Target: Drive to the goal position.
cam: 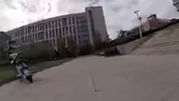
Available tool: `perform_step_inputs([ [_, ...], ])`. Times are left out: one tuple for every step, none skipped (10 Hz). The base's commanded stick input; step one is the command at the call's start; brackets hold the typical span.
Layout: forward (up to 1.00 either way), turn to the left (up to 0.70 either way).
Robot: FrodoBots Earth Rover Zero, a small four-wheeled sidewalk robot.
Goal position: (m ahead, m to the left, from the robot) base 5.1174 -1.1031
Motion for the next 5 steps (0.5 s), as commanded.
perform_step_inputs([
  [1.0, 0.0],
  [1.0, 0.0],
  [1.0, 0.0],
  [1.0, 0.0],
  [1.0, 0.0],
])
